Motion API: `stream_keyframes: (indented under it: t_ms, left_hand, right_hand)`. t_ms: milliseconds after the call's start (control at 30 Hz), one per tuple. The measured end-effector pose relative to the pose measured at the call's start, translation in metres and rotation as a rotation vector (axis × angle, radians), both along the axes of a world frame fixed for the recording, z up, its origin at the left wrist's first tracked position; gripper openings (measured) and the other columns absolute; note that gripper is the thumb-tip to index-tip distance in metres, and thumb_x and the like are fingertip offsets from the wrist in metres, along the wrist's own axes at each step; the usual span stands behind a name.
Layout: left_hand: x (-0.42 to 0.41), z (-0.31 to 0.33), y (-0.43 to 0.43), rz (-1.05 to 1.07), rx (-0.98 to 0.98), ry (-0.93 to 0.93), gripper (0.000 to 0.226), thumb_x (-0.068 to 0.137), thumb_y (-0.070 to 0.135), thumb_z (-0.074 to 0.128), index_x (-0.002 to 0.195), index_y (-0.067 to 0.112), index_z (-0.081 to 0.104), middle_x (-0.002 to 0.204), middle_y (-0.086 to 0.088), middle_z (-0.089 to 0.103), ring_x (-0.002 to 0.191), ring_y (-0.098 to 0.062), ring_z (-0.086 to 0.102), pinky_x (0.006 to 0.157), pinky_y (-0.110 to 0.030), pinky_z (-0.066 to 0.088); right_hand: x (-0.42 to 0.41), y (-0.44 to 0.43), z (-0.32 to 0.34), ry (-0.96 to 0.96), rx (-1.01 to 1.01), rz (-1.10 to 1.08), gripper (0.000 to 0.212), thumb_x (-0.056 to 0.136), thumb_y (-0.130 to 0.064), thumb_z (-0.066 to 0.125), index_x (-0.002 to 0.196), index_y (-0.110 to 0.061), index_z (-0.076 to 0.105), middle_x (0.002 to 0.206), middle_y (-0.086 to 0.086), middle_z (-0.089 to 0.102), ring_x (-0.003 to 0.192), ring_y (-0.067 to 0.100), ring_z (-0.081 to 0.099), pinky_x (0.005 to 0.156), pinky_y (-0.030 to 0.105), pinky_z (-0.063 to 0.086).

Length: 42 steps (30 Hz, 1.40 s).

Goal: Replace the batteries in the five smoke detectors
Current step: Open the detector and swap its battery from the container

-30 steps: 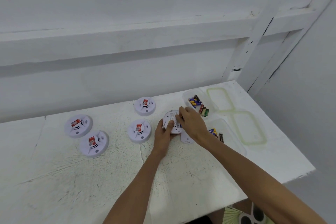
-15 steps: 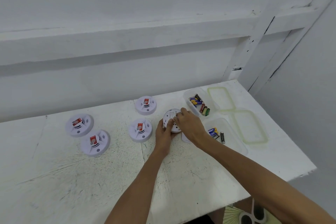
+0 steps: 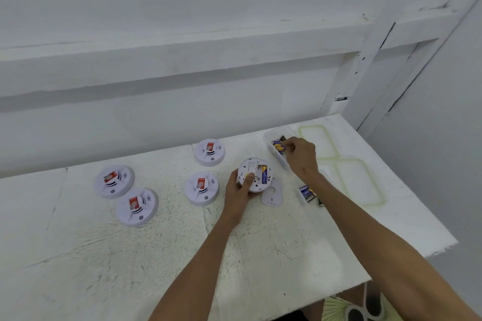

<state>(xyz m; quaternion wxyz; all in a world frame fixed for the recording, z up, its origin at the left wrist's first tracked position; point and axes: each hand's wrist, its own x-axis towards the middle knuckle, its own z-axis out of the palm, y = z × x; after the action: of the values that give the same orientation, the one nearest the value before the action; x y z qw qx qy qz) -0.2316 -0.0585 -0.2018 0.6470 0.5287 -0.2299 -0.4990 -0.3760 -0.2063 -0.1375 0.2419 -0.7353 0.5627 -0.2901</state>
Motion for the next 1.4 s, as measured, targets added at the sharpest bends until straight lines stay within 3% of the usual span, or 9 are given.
stream_keyframes:
  t_ms: [133,267,467,633,733,933,1100,1267,1400]
  left_hand:
    - [0.0,0.0,0.0,-0.006,0.01,-0.01,0.039,0.103,0.024,0.064,0.14,0.014,0.056,0.132,-0.007,0.07,0.116,-0.023,0.072,0.088,-0.045,0.063]
    - [-0.001,0.0,0.0,-0.008,0.011,-0.017,0.04,0.102,0.026,0.065,0.14,0.014,0.056,0.131,-0.006,0.071,0.117,-0.023,0.071,0.089,-0.045,0.063]
    - [0.0,0.001,0.0,0.003,0.003,-0.027,0.038,0.103,0.025,0.064,0.139,0.016,0.057,0.131,-0.005,0.072,0.116,-0.022,0.072,0.086,-0.039,0.063]
    - [0.001,0.0,-0.001,0.006,0.007,-0.026,0.038,0.103,0.026,0.063,0.139,0.017,0.057,0.13,-0.004,0.072,0.117,-0.023,0.071,0.089,-0.042,0.063]
    - [0.001,0.001,-0.001,0.004,0.017,-0.032,0.037,0.103,0.027,0.064,0.138,0.019,0.058,0.13,-0.004,0.072,0.117,-0.023,0.071,0.091,-0.045,0.062]
    - [0.001,0.0,-0.001,0.007,0.023,-0.034,0.034,0.103,0.028,0.063,0.136,0.022,0.058,0.13,-0.004,0.072,0.116,-0.023,0.072,0.091,-0.045,0.063]
    - [-0.001,-0.002,-0.001,0.014,0.029,-0.03,0.038,0.102,0.029,0.065,0.138,0.019,0.058,0.13,-0.004,0.072,0.115,-0.023,0.072,0.09,-0.045,0.063]
    - [-0.001,-0.001,-0.003,0.014,0.038,-0.014,0.031,0.103,0.029,0.063,0.133,0.021,0.06,0.127,-0.006,0.073,0.111,-0.024,0.074,0.089,-0.045,0.063]
    - [-0.001,-0.002,-0.004,0.038,0.034,0.0,0.032,0.104,0.028,0.061,0.133,0.016,0.059,0.125,-0.009,0.074,0.108,-0.024,0.075,0.087,-0.042,0.064]
  right_hand:
    - [-0.005,-0.025,-0.005,0.224,0.077,0.065,0.033,0.093,-0.001,0.052,0.121,-0.008,0.068,0.107,0.02,0.069,0.091,0.034,0.065,0.078,0.042,0.055]
    - [-0.001,-0.032,-0.007,0.445,0.075,0.197,0.037,0.097,-0.012,0.05,0.13,-0.021,0.064,0.112,0.013,0.06,0.1,0.032,0.059,0.078,0.039,0.052]
    - [0.0,-0.038,-0.007,0.6,-0.016,0.318,0.022,0.099,-0.018,0.05,0.113,-0.016,0.067,0.112,0.006,0.059,0.096,0.027,0.058,0.066,0.032,0.042]
    - [0.0,-0.037,-0.007,0.483,-0.054,0.277,0.021,0.103,-0.023,0.045,0.104,-0.006,0.057,0.089,0.011,0.063,0.073,0.027,0.054,0.055,0.032,0.038]
    - [0.002,-0.034,-0.003,0.245,-0.013,0.147,0.013,0.097,-0.021,0.053,0.099,-0.011,0.062,0.074,0.009,0.065,0.061,0.031,0.061,0.051,0.039,0.051]
    - [0.003,-0.031,0.001,-0.047,-0.062,0.056,0.016,0.092,-0.014,0.062,0.104,-0.013,0.075,0.075,0.003,0.073,0.064,0.017,0.066,0.069,0.038,0.059]
    - [0.016,-0.01,0.019,-0.251,-0.046,0.07,0.006,0.089,-0.014,0.071,0.091,-0.008,0.072,0.066,-0.022,0.068,0.065,-0.005,0.064,0.074,0.016,0.054]
    - [0.021,0.019,0.02,-0.108,-0.112,0.41,0.009,0.089,-0.017,0.072,0.096,-0.013,0.068,0.082,-0.007,0.072,0.073,0.006,0.069,0.07,0.025,0.059]
    - [0.024,0.027,0.021,-0.027,-0.186,0.491,0.019,0.091,-0.019,0.067,0.109,-0.016,0.07,0.086,-0.006,0.074,0.071,0.005,0.067,0.07,0.021,0.056]
